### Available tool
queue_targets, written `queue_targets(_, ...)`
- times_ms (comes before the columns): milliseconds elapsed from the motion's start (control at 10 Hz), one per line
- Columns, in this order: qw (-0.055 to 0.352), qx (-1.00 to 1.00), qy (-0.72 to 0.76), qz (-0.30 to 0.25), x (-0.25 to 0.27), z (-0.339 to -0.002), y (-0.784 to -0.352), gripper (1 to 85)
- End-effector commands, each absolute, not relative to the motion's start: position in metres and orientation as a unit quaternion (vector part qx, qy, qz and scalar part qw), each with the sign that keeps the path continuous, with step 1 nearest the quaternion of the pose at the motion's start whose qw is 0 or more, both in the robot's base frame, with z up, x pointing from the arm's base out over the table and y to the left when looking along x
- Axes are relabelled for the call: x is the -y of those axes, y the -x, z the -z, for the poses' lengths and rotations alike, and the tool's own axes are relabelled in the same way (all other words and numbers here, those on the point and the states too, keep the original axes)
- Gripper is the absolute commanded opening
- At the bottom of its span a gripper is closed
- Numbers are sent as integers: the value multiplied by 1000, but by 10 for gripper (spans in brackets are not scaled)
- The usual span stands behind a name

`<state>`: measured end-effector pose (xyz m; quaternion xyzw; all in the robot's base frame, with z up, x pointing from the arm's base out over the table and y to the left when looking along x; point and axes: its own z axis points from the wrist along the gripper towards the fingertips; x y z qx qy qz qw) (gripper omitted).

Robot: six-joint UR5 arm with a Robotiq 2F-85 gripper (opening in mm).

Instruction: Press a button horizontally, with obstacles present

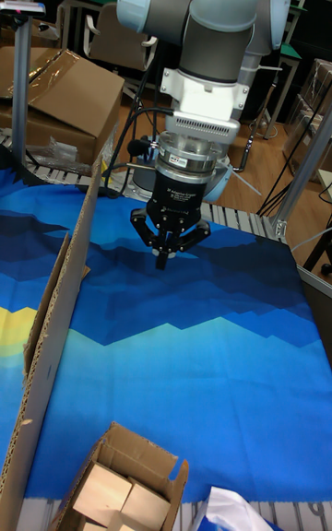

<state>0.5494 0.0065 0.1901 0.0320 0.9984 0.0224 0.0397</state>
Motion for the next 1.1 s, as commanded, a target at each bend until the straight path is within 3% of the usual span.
queue_targets(0, 54, -995, -75, -29, -8, -192, -557, 10)
queue_targets(400, 75, -992, -90, -51, -18, -195, -570, 10)
queue_targets(1000, 103, -989, -104, -36, -8, -196, -583, 10)
